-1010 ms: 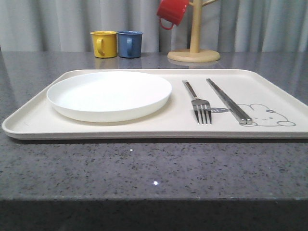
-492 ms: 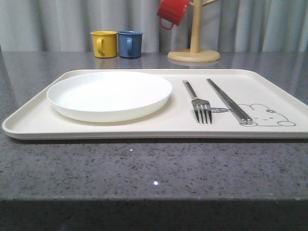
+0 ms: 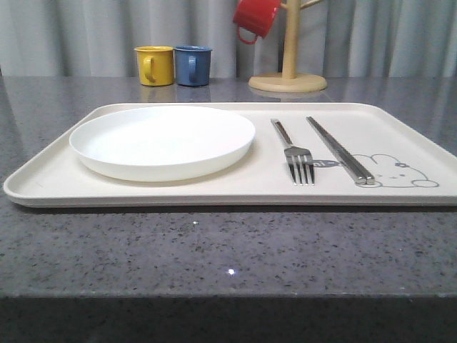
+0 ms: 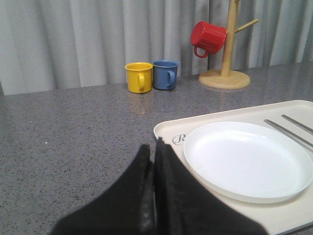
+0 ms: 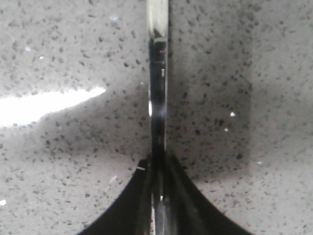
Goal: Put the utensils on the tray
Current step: 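Grasp the steel spoon on the counter with the right gripper, then lower the spoon onto the tray beside the chopsticks and release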
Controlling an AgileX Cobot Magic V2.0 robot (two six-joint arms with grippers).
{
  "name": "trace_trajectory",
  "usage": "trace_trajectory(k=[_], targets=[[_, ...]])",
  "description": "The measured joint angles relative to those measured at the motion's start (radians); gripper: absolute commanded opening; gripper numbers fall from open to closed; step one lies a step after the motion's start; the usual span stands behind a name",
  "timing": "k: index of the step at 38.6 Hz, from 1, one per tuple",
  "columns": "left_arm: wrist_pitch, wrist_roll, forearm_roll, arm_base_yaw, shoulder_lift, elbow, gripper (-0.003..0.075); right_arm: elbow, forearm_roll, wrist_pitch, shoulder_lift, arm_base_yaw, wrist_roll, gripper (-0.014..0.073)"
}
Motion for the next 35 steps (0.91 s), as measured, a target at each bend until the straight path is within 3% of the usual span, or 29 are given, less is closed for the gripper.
trace_trajectory(k=[18, 35], targets=[[0.000, 0.000, 0.000, 0.000, 0.000, 0.000, -0.0018, 0.002, 0.097, 0.004, -0.260, 0.033, 0.006, 0.0022], [0.000, 0.000, 0.000, 0.000, 0.000, 0.000, -0.0018, 0.002, 0.134, 0.019, -0.300, 0.400, 0.190, 0.0022]])
